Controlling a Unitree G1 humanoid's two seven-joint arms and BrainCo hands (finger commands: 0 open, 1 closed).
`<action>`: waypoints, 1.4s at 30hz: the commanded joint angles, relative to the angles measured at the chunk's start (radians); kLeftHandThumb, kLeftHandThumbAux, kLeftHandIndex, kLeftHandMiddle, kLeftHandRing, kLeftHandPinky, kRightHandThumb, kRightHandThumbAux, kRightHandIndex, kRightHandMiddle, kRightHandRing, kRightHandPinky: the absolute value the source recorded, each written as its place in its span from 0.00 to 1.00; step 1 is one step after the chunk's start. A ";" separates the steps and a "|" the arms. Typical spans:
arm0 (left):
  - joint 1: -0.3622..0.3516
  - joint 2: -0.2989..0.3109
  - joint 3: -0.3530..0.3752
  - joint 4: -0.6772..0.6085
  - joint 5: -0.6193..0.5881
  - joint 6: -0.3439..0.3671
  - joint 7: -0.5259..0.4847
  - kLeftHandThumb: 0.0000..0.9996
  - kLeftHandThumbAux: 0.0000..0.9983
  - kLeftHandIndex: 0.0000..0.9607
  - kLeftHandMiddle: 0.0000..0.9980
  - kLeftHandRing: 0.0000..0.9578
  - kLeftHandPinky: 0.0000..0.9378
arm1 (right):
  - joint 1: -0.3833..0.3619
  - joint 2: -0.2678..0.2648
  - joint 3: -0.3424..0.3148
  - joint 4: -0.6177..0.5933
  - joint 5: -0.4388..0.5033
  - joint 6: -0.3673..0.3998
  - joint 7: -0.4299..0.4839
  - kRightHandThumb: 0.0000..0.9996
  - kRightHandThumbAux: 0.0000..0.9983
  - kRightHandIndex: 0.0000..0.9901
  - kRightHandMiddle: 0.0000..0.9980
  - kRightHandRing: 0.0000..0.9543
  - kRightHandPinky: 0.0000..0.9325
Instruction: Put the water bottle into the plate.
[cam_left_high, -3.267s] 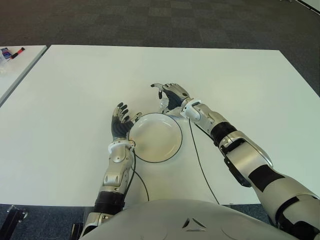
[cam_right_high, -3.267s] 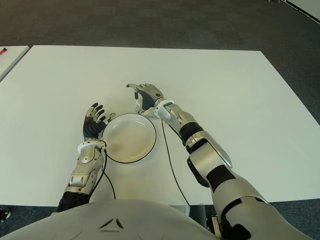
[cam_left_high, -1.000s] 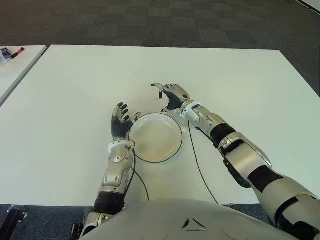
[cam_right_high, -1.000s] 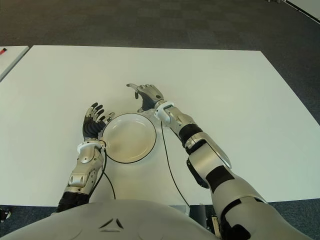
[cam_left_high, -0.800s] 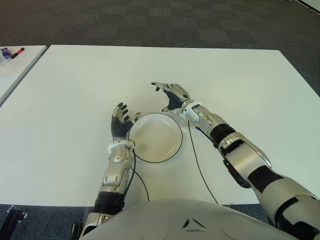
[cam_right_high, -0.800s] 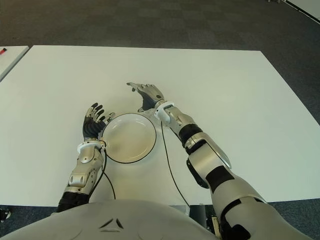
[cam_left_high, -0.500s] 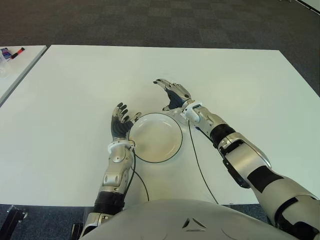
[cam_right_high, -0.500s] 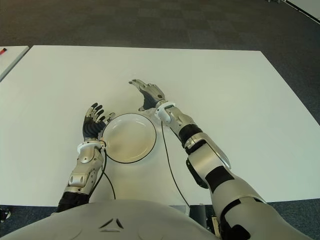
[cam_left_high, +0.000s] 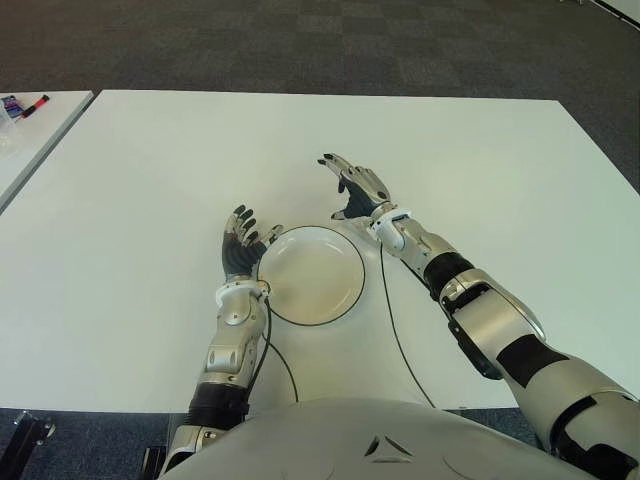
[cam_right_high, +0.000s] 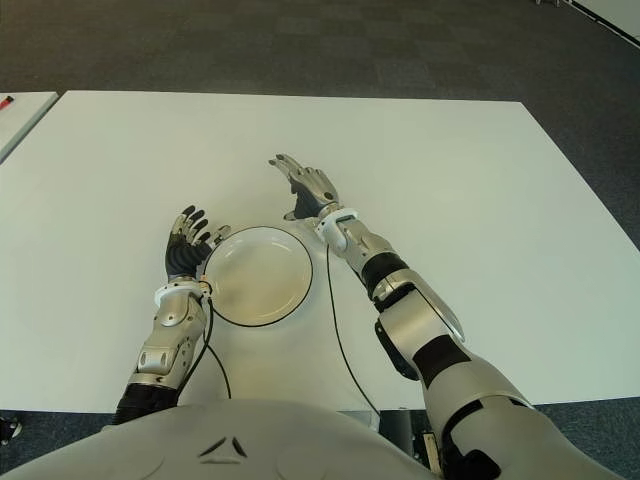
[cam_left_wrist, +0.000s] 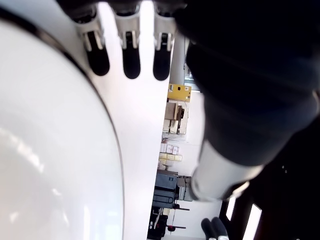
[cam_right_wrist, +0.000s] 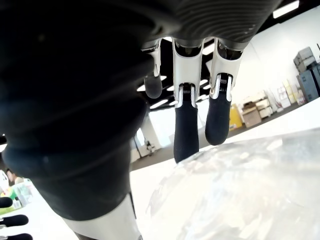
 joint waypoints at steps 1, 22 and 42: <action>0.000 -0.065 0.005 0.012 -0.002 0.015 -0.010 0.06 0.90 0.14 0.16 0.15 0.18 | 0.024 -0.014 0.006 0.013 -0.014 0.009 -0.025 0.63 1.00 0.00 0.00 0.46 0.51; 0.008 -0.063 0.005 0.009 0.007 0.015 -0.007 0.05 0.90 0.14 0.17 0.15 0.18 | 0.182 -0.084 -0.037 -0.230 0.001 0.093 -0.009 0.06 0.99 0.00 0.00 0.00 0.01; -0.006 -0.068 0.013 0.037 0.000 0.011 -0.013 0.07 0.88 0.14 0.17 0.16 0.19 | 0.356 -0.104 -0.120 -0.613 0.017 0.282 0.184 0.11 0.99 0.00 0.00 0.00 0.02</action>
